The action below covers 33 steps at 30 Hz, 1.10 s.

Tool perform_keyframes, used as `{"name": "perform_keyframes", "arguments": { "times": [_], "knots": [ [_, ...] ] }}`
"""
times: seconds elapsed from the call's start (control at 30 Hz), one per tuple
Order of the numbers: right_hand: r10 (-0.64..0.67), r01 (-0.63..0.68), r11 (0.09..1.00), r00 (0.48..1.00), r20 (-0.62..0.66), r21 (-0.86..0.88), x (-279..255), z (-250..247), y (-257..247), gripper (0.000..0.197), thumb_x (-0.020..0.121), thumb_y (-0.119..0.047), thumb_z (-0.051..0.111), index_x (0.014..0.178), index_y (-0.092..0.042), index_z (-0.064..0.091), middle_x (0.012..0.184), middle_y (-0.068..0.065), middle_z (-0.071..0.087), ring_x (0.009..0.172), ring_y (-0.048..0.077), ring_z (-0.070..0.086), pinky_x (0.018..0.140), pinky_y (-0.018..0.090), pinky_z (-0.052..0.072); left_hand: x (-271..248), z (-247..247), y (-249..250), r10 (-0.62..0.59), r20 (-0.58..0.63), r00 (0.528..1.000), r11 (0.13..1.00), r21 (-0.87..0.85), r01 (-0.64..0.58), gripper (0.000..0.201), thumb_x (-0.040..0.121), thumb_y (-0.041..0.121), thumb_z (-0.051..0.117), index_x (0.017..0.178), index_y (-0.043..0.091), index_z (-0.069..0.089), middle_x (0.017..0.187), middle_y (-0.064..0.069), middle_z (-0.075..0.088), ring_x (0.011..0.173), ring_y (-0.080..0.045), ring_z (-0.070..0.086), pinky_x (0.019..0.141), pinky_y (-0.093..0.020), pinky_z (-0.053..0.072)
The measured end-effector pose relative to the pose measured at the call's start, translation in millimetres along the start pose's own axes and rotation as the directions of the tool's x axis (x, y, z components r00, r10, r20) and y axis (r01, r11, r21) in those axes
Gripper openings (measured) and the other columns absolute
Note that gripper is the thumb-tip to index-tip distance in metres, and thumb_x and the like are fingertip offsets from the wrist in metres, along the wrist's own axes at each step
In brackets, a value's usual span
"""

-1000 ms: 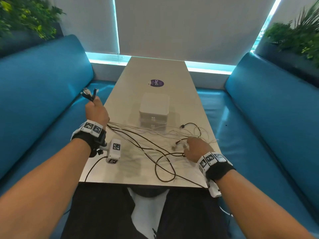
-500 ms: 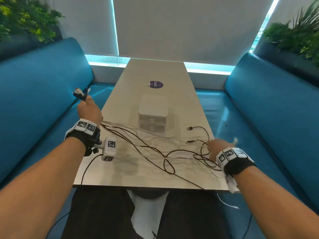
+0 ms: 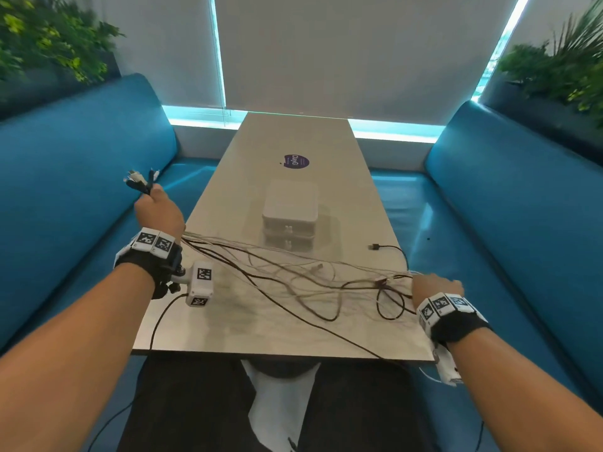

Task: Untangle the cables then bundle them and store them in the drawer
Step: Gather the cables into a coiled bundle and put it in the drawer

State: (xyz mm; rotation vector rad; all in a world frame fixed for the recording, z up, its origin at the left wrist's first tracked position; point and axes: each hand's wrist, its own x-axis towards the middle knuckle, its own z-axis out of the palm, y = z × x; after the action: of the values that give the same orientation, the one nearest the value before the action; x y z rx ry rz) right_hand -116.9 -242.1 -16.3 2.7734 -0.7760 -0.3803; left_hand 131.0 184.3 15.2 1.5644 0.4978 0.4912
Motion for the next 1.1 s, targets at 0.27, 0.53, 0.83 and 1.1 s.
{"name": "perform_keyframes", "arguments": {
  "times": [0.27,0.53,0.83,1.1],
  "knots": [
    [-0.09,0.093,0.983,0.996,-0.026,0.161,2,1,18,0.046,0.089,-0.021,0.056,0.133,-0.037,0.053,0.143,-0.001,0.047,0.126,0.026,0.05,0.105,0.042,0.04,-30,7,15,0.006,0.052,0.999,0.999,0.038,-0.008,0.05,0.087,0.055,0.035,0.095,0.01,0.056,0.109,-0.031,0.066,0.094,-0.048,0.065,0.082,-0.061,0.055],
    [-0.027,0.107,0.859,0.986,-0.165,0.501,-3,-10,-19,0.026,0.078,-0.038,0.057,0.096,-0.02,0.051,0.102,-0.001,0.057,0.093,0.027,0.06,0.075,0.036,0.049,-41,6,16,-0.004,0.068,0.998,1.0,-0.009,0.005,0.044,0.089,0.05,0.038,0.096,0.01,0.056,0.113,-0.032,0.063,0.089,-0.047,0.063,0.082,-0.06,0.054],
    [-0.454,0.45,0.815,0.887,-0.08,0.364,-12,1,-39,0.04,0.085,-0.064,0.051,0.119,-0.045,0.062,0.118,-0.007,0.067,0.114,0.021,0.057,0.101,0.04,0.042,-44,4,13,0.018,0.084,0.996,0.999,0.041,-0.021,0.04,0.094,0.049,0.036,0.097,0.013,0.053,0.109,-0.027,0.066,0.096,-0.045,0.064,0.085,-0.059,0.055],
    [-0.045,0.041,0.997,0.997,-0.057,-0.068,-4,-3,-8,0.03,0.087,-0.035,0.047,0.108,-0.025,0.068,0.11,-0.001,0.067,0.1,0.025,0.062,0.086,0.038,0.042,-32,7,17,0.001,0.065,0.998,1.0,0.028,-0.003,0.047,0.088,0.055,0.035,0.098,0.014,0.054,0.112,-0.029,0.066,0.098,-0.047,0.064,0.086,-0.061,0.055]
  ]
}}
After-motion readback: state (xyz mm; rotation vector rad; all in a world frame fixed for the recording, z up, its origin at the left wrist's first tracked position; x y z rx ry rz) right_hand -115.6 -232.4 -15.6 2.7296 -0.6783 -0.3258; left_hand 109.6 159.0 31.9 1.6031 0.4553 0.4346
